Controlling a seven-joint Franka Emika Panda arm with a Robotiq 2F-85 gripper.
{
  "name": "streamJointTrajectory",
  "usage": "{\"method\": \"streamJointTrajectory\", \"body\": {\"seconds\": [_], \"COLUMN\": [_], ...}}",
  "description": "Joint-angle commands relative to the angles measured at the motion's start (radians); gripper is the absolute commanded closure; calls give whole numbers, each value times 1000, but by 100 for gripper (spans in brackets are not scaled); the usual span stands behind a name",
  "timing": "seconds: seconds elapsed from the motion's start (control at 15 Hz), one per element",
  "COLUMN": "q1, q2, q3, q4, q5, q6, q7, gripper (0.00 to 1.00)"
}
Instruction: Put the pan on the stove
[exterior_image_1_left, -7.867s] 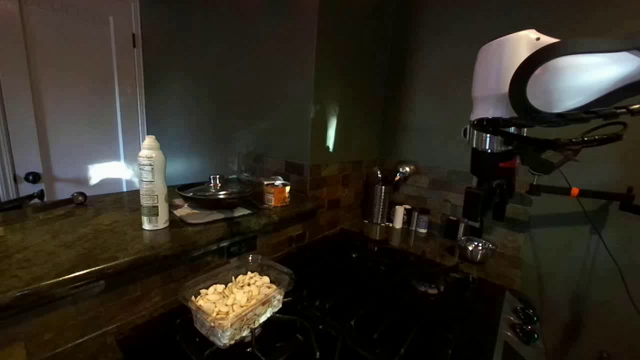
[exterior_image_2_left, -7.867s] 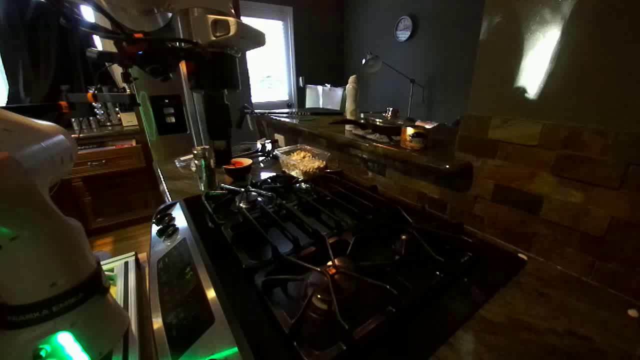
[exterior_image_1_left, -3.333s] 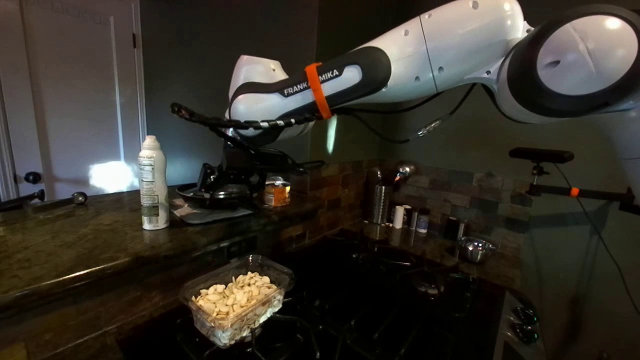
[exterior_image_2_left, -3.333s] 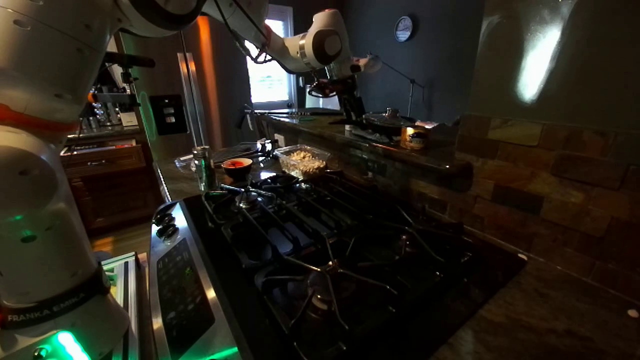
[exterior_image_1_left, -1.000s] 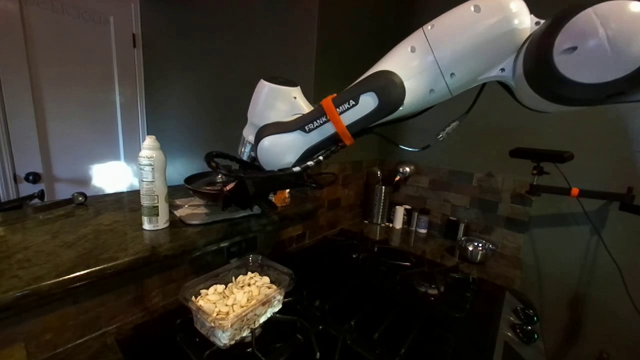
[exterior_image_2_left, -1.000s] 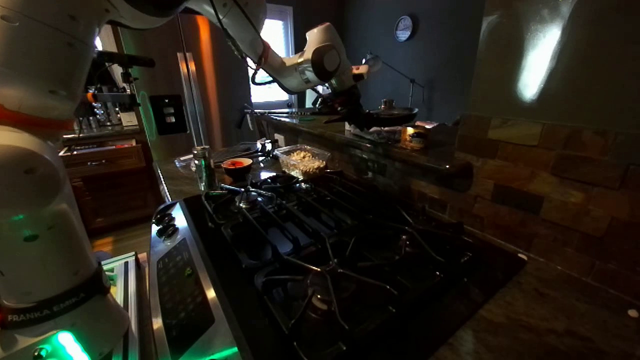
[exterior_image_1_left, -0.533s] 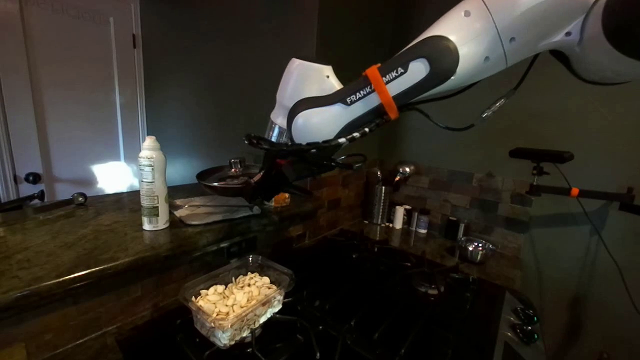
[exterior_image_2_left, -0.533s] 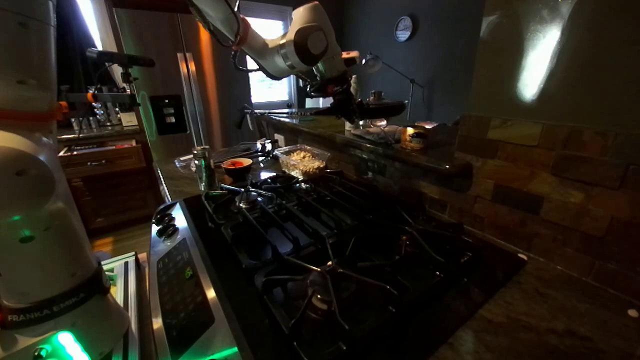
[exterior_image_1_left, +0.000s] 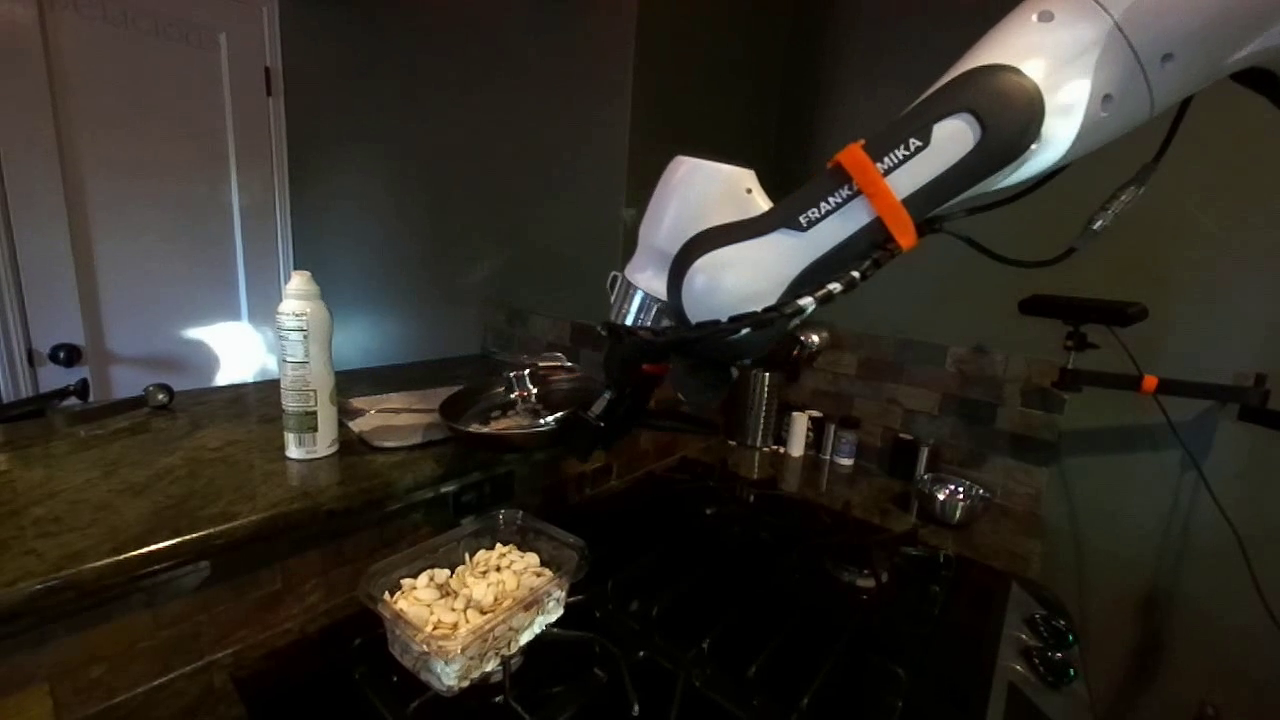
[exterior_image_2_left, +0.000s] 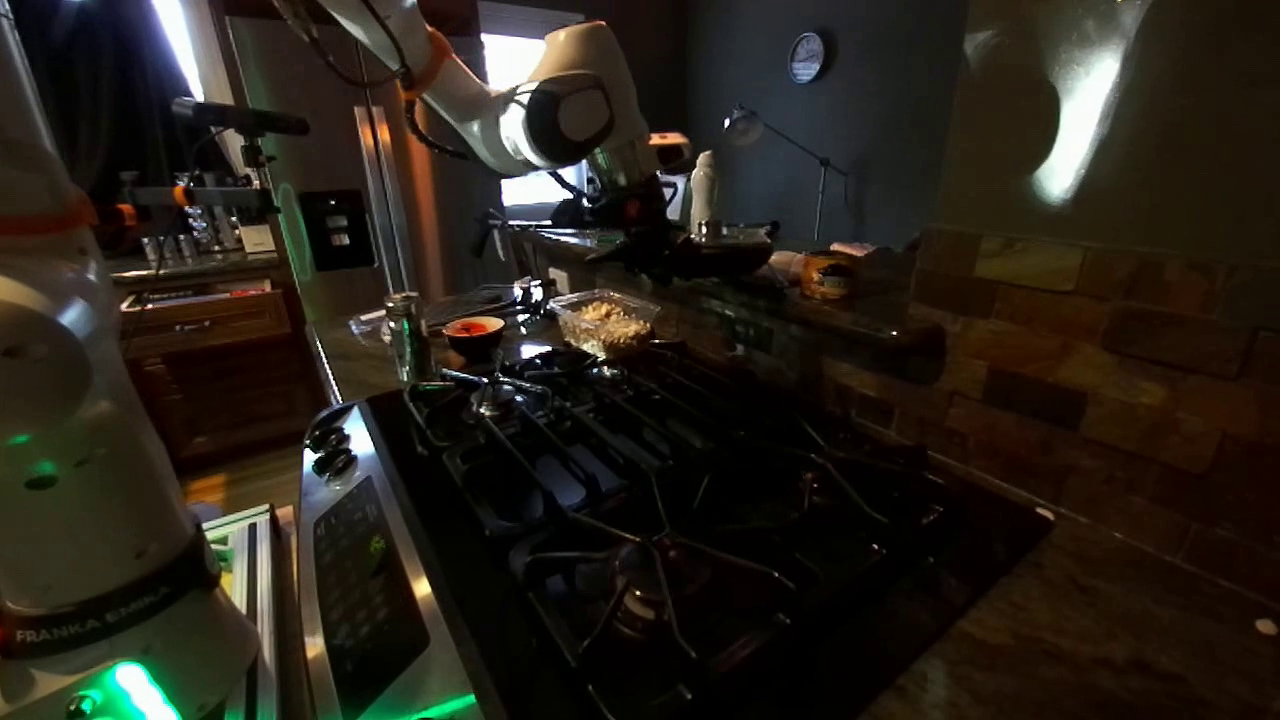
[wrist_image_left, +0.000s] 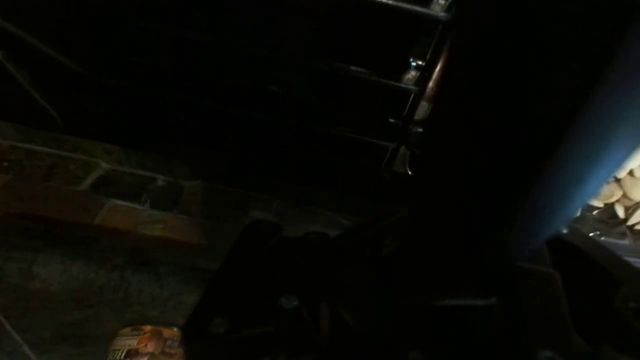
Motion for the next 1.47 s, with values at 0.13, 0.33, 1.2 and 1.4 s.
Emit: {"method": "streamJointTrajectory", "body": {"seconds": [0.13, 0.33, 1.2, 1.4], "q1": [-38, -45, 96, 121], "q2": [-35, -24, -159, -239], "q3": [16, 15, -45, -94], "q4": [-154, -176, -308, -361], "q5": [100, 106, 824, 1023], "q6": [219, 232, 372, 353], "q7": [-63, -69, -732, -931], "gripper": [100, 100, 100, 100]}}
